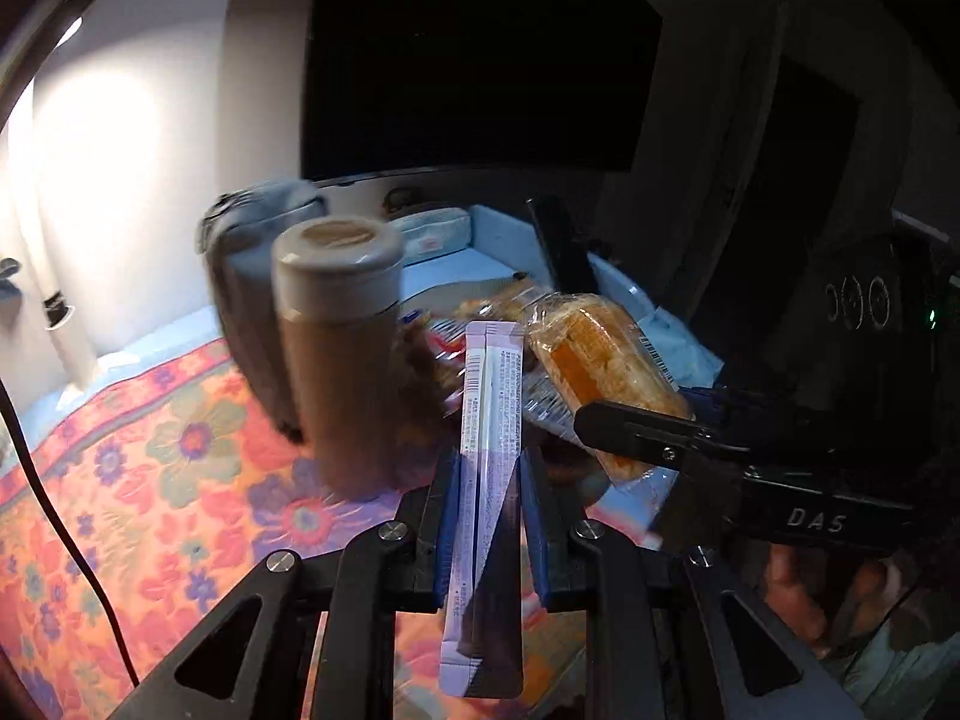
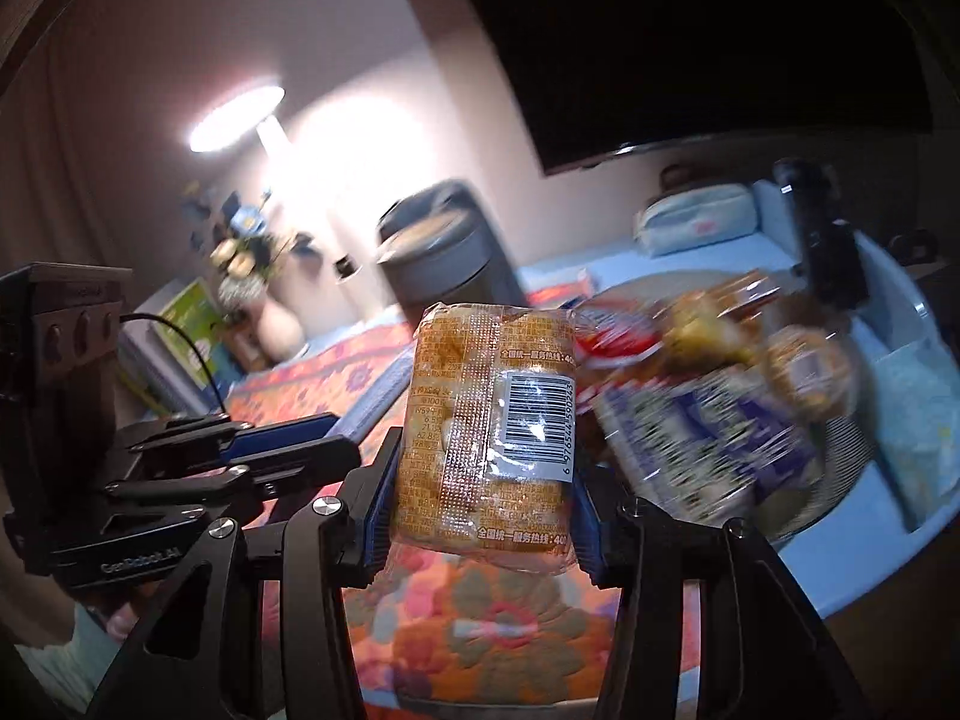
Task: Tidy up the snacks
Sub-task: 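Carry both snacks to the glass plate and open both tools over it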
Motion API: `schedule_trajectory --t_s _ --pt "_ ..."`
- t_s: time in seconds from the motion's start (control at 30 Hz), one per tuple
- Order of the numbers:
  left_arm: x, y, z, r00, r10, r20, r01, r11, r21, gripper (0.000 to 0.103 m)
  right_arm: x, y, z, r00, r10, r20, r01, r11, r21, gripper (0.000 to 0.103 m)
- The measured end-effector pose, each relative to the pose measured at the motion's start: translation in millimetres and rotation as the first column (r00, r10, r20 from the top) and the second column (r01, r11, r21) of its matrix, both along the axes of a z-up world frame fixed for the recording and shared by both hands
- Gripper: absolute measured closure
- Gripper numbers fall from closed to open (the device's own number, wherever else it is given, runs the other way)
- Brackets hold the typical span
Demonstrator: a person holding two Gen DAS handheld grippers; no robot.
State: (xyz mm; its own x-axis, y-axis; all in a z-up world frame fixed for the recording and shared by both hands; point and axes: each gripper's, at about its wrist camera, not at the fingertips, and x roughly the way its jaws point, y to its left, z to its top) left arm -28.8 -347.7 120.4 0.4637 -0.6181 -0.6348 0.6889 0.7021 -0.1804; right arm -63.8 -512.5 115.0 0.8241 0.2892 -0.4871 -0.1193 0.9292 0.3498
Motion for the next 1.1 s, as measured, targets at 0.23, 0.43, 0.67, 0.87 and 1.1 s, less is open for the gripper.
schedule_trajectory --t_s 0.23,0.43,0.67,0.87,1.1 --pt "35.5 -53.4 25.3 0.998 -0.009 -0.062 0.005 0.998 -0.057 0.084 19.2 -72.2 10.9 0.991 -0.137 -0.007 0.137 0.989 0.055 0.056" --pt "65.6 -93.7 42.5 0.999 0.016 -0.049 -0.018 0.998 -0.056 0.084 49.4 -116.1 11.0 0.977 -0.212 -0.032 0.214 0.974 0.080 0.056" --pt "110.9 -134.5 46.1 0.992 0.107 -0.073 -0.108 0.994 -0.002 0.084 94.1 -133.2 1.7 0.954 -0.282 -0.103 0.288 0.956 0.049 0.056" --pt "132.4 -146.5 35.6 0.989 0.095 -0.115 -0.097 0.995 -0.015 0.074 119.6 -137.0 -12.4 0.945 -0.288 -0.156 0.296 0.955 0.026 0.040" --pt "129.3 -142.5 28.5 0.993 0.068 -0.092 -0.072 0.996 -0.046 0.051 104.2 -145.8 -18.0 0.941 -0.294 -0.166 0.309 0.949 0.068 0.040"
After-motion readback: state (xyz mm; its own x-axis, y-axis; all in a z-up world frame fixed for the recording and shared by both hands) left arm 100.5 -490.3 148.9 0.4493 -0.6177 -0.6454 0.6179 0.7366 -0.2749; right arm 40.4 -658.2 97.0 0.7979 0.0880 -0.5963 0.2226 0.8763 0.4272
